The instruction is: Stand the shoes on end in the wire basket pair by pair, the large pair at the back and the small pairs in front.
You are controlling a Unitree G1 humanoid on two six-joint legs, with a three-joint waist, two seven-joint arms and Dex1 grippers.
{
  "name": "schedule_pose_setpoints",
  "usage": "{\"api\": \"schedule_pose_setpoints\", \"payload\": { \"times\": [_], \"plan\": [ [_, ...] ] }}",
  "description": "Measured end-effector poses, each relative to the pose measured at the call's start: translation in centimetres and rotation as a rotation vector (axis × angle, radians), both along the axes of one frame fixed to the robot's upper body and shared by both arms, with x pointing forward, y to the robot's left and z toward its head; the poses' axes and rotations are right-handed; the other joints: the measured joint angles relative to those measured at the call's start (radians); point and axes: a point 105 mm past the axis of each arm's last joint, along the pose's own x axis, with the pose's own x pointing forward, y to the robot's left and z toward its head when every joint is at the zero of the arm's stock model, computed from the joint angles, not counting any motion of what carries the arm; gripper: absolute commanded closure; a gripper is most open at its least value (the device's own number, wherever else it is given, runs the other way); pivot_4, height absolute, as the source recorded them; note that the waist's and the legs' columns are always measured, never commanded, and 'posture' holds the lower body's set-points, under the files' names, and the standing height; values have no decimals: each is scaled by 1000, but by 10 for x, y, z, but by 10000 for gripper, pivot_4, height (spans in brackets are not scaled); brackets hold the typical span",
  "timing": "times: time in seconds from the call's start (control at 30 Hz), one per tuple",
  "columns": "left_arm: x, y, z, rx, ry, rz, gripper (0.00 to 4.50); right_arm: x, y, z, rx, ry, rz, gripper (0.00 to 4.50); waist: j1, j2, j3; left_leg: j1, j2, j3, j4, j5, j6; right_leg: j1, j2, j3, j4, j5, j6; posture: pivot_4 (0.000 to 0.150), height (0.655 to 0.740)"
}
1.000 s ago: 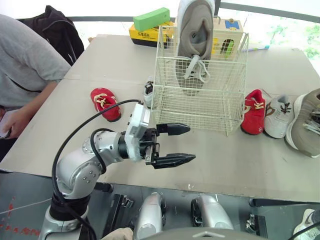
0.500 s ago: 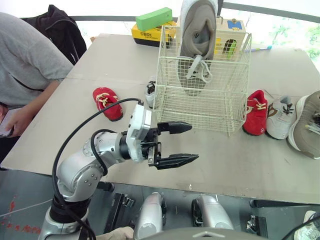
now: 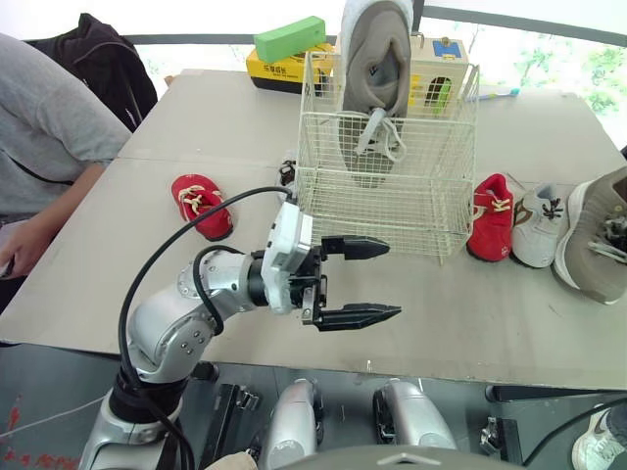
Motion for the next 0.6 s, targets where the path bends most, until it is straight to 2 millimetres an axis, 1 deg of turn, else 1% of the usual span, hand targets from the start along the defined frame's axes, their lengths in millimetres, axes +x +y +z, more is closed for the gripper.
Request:
{"api": "schedule_pose_setpoints", "payload": {
  "times": [0.1, 0.2, 0.27, 0.3, 0.33, 0.37, 0.4, 0.43, 0.47, 0.5, 0.53, 0.57, 0.6],
  "plan": [
    [-1, 0, 0, 8, -7, -11, 0, -2, -3, 0, 2, -14, 1, 44170, 1, 0, 0, 0, 0, 0, 0, 0, 0, 0, 0, 0, 0, 0, 0, 1500, 7400],
    [1, 0, -2, 23, -11, -14, 0, -8, -8, 2, 29, -72, -11, 44170, 9, 1, 1, -1, -1, 0, 0, 0, 0, 0, -1, 0, 0, 0, 0, 1500, 7400],
    [3, 1, -3, 28, -2, -12, 0, -8, -11, 17, 35, -166, -6, 44170, 11, 6, 2, -1, -1, 1, -1, 0, 0, -1, -1, 1, 0, 0, 1, 1500, 7400],
    [3, 1, -3, 28, -3, -14, 0, -8, -12, 24, 24, -203, 1, 44170, 11, 6, 2, -1, -1, 1, -2, 0, 0, -1, -1, 1, 0, -1, 2, 1500, 7400],
    [5, 2, -3, 20, 0, 4, 0, -4, -6, 43, 4, -302, 18, 44170, 12, 8, 2, -1, 0, 0, -2, 0, 0, -1, 0, 1, 0, -1, 2, 1500, 7400],
    [6, 3, -3, 16, 2, 9, 0, -1, -3, 50, 3, -335, 28, 44170, 7, 9, 2, -1, 0, 1, -2, 0, 0, -2, 0, 2, 0, -1, 3, 1500, 7400],
    [10, 2, -4, 2, 11, 34, 0, 10, 13, 75, 13, -468, 58, 44170, -4, 13, 2, 1, -1, 0, -4, 0, -1, -3, 1, 6, 1, -1, 4, 1500, 7400],
    [16, 2, -2, -42, 15, 86, 0, 23, 50, 119, 64, -736, 116, 44170, -14, 14, 2, 2, -1, -7, -4, 1, -2, -3, 2, 11, 1, 0, 6, 1500, 7400],
    [18, 0, -1, -62, 17, 101, 0, 24, 70, 144, 77, -855, 171, 44170, -18, 14, 2, 1, -3, -18, -4, 1, -3, -3, 5, 13, 2, 0, 7, 1500, 7400],
    [19, 1, -1, -70, 12, 121, 0, 21, 87, 173, 83, -967, 225, 44170, -17, 15, 2, 3, -4, -23, -5, 1, -3, -3, 8, 12, 2, 0, 7, 1500, 7400],
    [23, 11, -6, -88, 10, 210, 0, 15, 113, 212, 131, -1175, 228, 44170, -13, 14, 2, 4, -3, -24, -8, 2, -4, -2, 13, 11, 1, 0, 6, 1500, 7400],
    [26, 15, -9, -112, 11, 263, 0, 15, 126, 222, 154, -1240, 236, 44170, -12, 15, 2, 5, -2, -24, -8, 2, -4, -2, 13, 12, 1, 0, 6, 1500, 7400],
    [29, 23, -9, -177, 13, 340, 0, 19, 144, 229, 189, -1289, 240, 44170, -14, 15, 1, 5, -1, -22, -8, 2, -4, -3, 12, 13, 1, 1, 5, 1500, 7400]
  ]
}}
